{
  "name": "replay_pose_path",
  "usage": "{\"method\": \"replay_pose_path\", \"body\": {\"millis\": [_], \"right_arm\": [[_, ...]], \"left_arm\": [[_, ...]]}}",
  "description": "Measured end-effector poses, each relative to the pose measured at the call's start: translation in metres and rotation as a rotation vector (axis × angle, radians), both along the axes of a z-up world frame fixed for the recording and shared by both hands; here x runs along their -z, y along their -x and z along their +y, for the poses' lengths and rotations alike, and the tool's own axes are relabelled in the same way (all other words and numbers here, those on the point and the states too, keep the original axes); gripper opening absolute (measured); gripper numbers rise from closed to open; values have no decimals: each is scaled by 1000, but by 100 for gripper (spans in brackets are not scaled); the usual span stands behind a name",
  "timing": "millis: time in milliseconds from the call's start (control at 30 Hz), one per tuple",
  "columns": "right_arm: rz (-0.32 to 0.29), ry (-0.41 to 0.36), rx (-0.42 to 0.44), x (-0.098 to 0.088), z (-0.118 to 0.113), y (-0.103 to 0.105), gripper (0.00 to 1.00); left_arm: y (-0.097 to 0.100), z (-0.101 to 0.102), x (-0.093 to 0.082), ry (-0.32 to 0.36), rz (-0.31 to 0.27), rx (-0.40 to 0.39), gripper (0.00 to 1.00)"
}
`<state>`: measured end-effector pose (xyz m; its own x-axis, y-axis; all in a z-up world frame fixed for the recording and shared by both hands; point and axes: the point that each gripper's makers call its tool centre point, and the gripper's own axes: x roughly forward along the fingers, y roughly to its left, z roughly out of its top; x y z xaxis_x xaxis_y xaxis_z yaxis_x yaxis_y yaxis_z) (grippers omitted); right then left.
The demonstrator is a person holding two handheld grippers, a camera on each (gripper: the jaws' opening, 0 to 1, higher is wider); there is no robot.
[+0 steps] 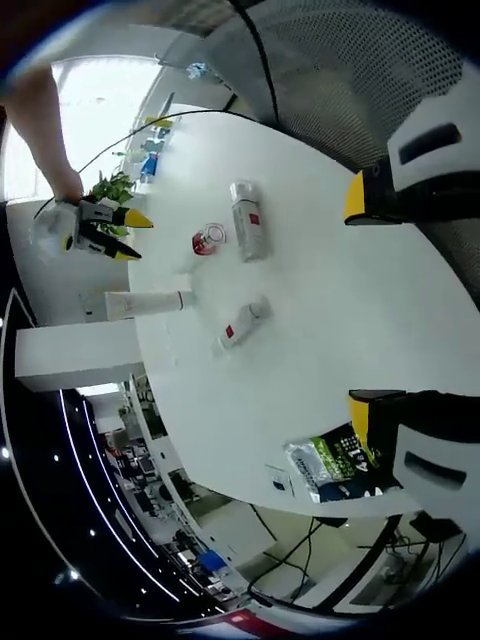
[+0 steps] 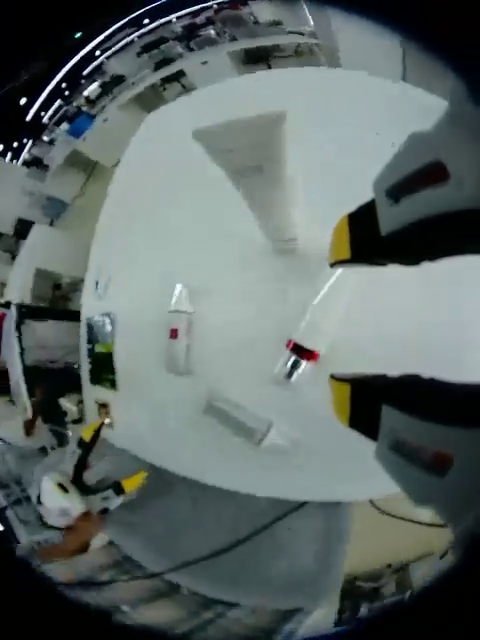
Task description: Arrange the skincare products in the storage area until every visible bottle or jar stands upright without overlapping.
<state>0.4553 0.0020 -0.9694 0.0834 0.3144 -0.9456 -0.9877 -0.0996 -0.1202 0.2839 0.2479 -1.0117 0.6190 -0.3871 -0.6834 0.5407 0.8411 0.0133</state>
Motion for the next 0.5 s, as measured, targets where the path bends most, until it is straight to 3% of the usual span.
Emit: {"method": "replay_pose_path", "body": {"millis": [67,133,167,233,400,500], "right_arm": [[-16,28,-32,11,7,6,42],[-41,83,-134,23,8,10,42],[-25,125,-165,30,6,13,43],[-37,183,-219,41,-1,5,44],[-92,265,-278,54,-4,-10,42],[-73,282,-317,67,-3,-6,42]], "left_arm": [[0,-1,-2,-16,-22,13,68],[-1,2,-2,-7,-15,-9,68],[-1,3,-1,-2,-11,-13,68],[-2,2,-4,-5,-26,-10,68],[0,2,0,-19,-12,5,68],[-2,5,0,-21,-8,-12,68]]}}
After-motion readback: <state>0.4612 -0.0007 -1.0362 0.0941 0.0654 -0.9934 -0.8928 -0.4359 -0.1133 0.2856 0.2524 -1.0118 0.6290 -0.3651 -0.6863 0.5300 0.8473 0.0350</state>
